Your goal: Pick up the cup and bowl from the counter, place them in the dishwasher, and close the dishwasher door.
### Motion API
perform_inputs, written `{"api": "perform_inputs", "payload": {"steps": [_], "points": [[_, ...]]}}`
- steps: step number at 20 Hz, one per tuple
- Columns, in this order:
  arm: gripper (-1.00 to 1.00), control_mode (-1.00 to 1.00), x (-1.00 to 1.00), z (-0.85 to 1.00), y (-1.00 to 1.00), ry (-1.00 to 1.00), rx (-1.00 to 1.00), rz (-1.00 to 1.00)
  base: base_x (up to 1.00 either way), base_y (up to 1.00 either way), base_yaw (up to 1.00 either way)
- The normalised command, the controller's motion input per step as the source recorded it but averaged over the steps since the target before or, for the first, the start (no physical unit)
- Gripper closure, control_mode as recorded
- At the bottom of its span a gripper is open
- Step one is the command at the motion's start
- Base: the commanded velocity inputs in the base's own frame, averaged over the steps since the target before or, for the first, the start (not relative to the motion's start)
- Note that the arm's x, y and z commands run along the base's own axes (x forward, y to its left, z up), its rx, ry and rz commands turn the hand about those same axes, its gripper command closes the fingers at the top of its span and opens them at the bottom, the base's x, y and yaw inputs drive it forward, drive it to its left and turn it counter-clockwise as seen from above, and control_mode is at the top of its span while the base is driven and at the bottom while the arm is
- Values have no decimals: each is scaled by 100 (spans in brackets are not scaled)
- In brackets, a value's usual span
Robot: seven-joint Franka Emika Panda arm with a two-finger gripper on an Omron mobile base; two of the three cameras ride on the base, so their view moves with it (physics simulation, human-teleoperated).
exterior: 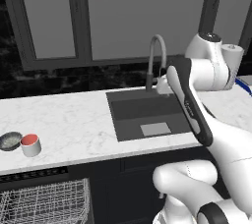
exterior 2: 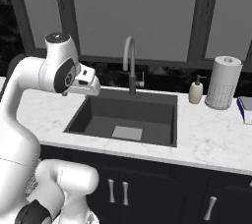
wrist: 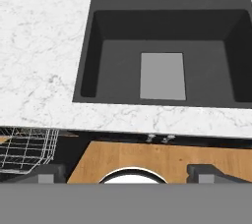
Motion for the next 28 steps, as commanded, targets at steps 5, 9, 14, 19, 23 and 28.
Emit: {"api": "perform_inputs", "payload": {"steps": [5,9,14,19,23,28], "points": [[-100,100,-5,-2,4,0,0,0,-43,9,3],[-100,100,0,0,0,0,0,0,-41,-13,36],[-100,100,0,0,0,0,0,0,-8,-51,64],[-100,100,0,0,0,0,0,0,0,-45,70],[-100,100,0,0,0,0,0,0,8,-48,64],[-100,100,0,0,0,0,0,0,25,-63,50]]}}
